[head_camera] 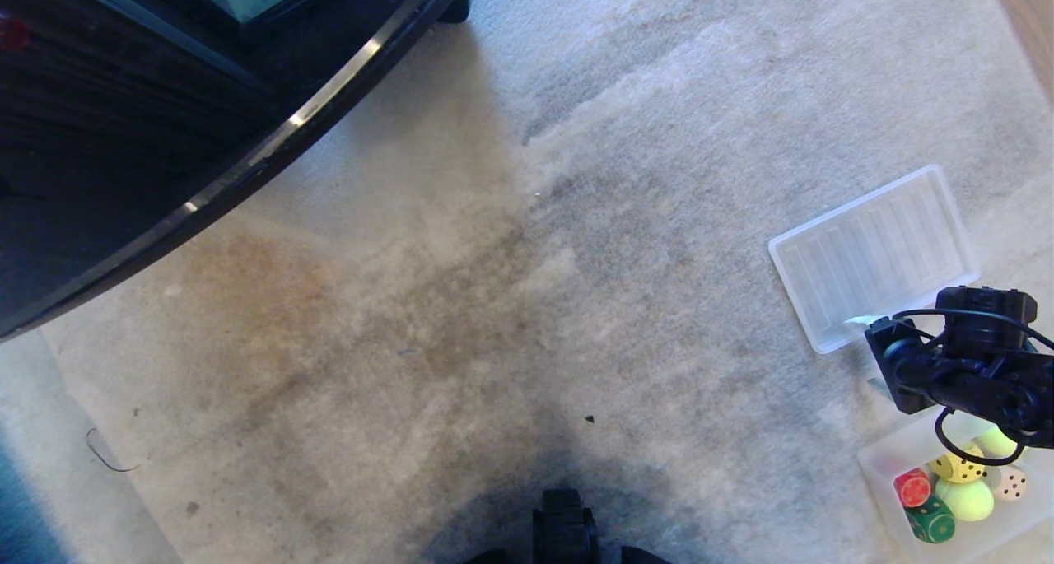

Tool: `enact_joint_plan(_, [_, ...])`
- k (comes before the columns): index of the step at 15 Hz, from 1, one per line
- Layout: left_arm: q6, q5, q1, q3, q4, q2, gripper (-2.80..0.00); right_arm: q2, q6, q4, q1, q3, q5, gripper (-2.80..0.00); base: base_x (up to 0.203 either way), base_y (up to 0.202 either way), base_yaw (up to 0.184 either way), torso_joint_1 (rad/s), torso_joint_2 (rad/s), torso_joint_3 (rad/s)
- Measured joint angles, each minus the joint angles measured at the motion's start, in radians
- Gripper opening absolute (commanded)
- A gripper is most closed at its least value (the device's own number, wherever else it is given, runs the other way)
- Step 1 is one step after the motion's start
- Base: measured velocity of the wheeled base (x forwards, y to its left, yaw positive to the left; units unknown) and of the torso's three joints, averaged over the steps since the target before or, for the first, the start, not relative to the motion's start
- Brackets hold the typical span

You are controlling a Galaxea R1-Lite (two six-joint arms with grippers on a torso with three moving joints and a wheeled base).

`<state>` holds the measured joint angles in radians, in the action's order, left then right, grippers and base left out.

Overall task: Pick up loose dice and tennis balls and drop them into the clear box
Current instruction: Close the lid

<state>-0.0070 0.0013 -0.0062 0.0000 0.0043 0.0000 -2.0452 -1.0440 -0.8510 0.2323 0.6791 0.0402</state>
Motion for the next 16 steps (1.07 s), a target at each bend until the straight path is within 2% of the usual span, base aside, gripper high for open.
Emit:
enact_joint_plan(5, [0.0, 0.0, 0.0, 0.0, 0.0, 0.0, -2.8, -0.036, 0.001, -0.061, -0.005, 0.022, 0.016, -2.8, 0.0, 0.0, 0.0, 0.0, 0.0, 0.0])
enact_joint_plan(11, [0.0, 0.0, 0.0, 0.0, 0.0, 0.0, -2.8, -0.02, 0.003, -0.064, -0.006, 0.026, 0.009, -2.8, 0.0, 0.0, 0.0, 0.0, 0.0, 0.0])
enact_joint_plan(16, [0.0, 0.0, 0.0, 0.0, 0.0, 0.0, -2.8, 0.08, 0.018, -0.053, -0.003, -0.019, 0.008, -2.8, 0.0, 0.0, 0.0, 0.0, 0.0, 0.0])
